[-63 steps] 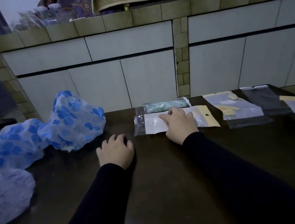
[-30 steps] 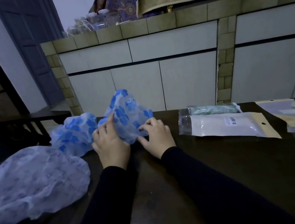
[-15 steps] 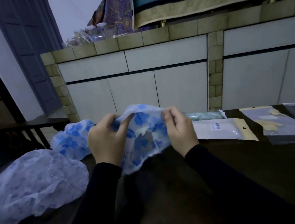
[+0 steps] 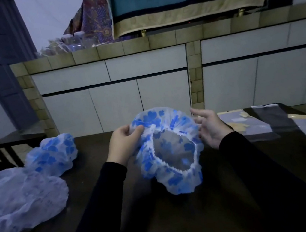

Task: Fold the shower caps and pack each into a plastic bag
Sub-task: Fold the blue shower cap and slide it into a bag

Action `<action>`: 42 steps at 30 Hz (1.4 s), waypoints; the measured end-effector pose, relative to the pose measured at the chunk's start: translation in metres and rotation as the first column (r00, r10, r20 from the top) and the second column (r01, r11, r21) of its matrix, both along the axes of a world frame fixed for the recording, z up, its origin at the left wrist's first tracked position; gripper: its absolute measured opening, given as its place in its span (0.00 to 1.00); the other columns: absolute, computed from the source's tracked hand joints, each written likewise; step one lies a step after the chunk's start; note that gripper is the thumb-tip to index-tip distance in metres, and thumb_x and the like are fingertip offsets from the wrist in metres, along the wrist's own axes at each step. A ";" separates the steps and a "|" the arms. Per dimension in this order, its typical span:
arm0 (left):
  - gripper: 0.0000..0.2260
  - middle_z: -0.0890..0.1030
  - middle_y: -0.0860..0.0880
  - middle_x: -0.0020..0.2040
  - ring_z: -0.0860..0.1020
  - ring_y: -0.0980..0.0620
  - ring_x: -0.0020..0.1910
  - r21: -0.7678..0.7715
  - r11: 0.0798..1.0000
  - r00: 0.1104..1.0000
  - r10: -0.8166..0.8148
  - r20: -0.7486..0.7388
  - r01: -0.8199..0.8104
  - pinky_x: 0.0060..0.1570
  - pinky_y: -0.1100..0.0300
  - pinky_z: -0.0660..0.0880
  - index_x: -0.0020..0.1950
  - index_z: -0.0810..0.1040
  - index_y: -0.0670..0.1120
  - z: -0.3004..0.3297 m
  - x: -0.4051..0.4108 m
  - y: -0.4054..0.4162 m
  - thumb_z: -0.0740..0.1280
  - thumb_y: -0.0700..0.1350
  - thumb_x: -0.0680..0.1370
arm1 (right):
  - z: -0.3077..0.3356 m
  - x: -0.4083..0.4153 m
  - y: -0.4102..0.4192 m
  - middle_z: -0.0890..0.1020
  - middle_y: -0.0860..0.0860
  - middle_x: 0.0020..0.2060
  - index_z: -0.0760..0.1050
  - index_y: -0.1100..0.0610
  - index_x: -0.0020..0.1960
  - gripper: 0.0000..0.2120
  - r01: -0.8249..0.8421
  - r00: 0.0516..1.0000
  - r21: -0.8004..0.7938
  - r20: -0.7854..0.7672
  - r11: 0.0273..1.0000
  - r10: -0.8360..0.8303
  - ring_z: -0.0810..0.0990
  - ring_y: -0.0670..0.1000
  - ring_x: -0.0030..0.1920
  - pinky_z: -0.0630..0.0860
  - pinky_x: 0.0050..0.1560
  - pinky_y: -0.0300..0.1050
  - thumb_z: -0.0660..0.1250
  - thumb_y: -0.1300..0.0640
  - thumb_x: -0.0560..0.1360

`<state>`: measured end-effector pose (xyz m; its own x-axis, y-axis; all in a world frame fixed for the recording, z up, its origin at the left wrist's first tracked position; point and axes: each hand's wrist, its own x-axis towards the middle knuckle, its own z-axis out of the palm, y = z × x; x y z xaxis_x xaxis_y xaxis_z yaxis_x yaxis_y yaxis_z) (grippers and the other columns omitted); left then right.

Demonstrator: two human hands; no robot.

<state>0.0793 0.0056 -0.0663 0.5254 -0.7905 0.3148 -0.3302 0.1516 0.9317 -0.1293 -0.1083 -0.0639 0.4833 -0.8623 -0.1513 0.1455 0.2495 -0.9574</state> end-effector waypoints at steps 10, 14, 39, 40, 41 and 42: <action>0.11 0.79 0.45 0.33 0.73 0.51 0.32 -0.003 0.972 0.931 0.227 0.285 -0.236 0.36 0.50 0.75 0.35 0.77 0.44 -0.027 0.001 0.002 0.72 0.50 0.71 | -0.035 -0.024 -0.004 0.80 0.53 0.43 0.79 0.58 0.47 0.04 0.104 0.764 -0.536 -0.497 0.838 -0.412 0.78 0.54 0.48 0.68 0.46 0.41 0.65 0.58 0.76; 0.19 0.75 0.42 0.33 0.67 0.54 0.31 -0.006 0.996 0.901 0.084 0.426 -0.090 0.33 0.53 0.68 0.37 0.75 0.42 -0.019 0.000 -0.004 0.71 0.58 0.70 | -0.014 -0.013 0.014 0.74 0.51 0.60 0.70 0.52 0.68 0.30 -0.102 0.831 -0.712 -0.445 0.695 -0.335 0.72 0.50 0.60 0.69 0.58 0.42 0.62 0.69 0.68; 0.16 0.83 0.51 0.37 0.79 0.55 0.35 0.347 0.937 0.939 -0.156 0.307 0.042 0.34 0.62 0.74 0.44 0.82 0.45 -0.003 -0.027 0.002 0.80 0.52 0.63 | -0.006 -0.002 0.029 0.71 0.50 0.67 0.67 0.52 0.70 0.27 -0.209 0.759 -0.664 -0.573 0.718 -0.309 0.68 0.50 0.68 0.65 0.66 0.44 0.60 0.67 0.73; 0.16 0.83 0.52 0.39 0.80 0.55 0.38 0.325 0.945 0.923 -0.162 0.350 0.042 0.35 0.64 0.73 0.45 0.82 0.46 -0.002 -0.028 0.002 0.80 0.52 0.64 | -0.004 -0.002 0.032 0.72 0.49 0.66 0.68 0.52 0.71 0.26 -0.223 0.807 -0.685 -0.529 0.694 -0.263 0.68 0.48 0.67 0.65 0.64 0.41 0.62 0.65 0.74; 0.17 0.83 0.53 0.41 0.80 0.55 0.41 0.312 0.949 0.910 -0.170 0.379 0.047 0.37 0.65 0.73 0.47 0.81 0.48 -0.002 -0.029 0.001 0.79 0.54 0.64 | -0.003 -0.002 0.032 0.74 0.48 0.64 0.70 0.51 0.69 0.21 -0.228 0.833 -0.710 -0.497 0.666 -0.245 0.70 0.46 0.65 0.65 0.61 0.39 0.64 0.61 0.76; 0.19 0.83 0.54 0.44 0.80 0.57 0.43 0.293 0.954 0.902 -0.174 0.396 0.055 0.38 0.66 0.73 0.50 0.81 0.48 -0.001 -0.030 0.001 0.79 0.55 0.65 | -0.002 -0.001 0.031 0.77 0.47 0.60 0.73 0.51 0.65 0.17 -0.225 0.837 -0.744 -0.478 0.630 -0.266 0.73 0.46 0.61 0.67 0.58 0.38 0.66 0.54 0.77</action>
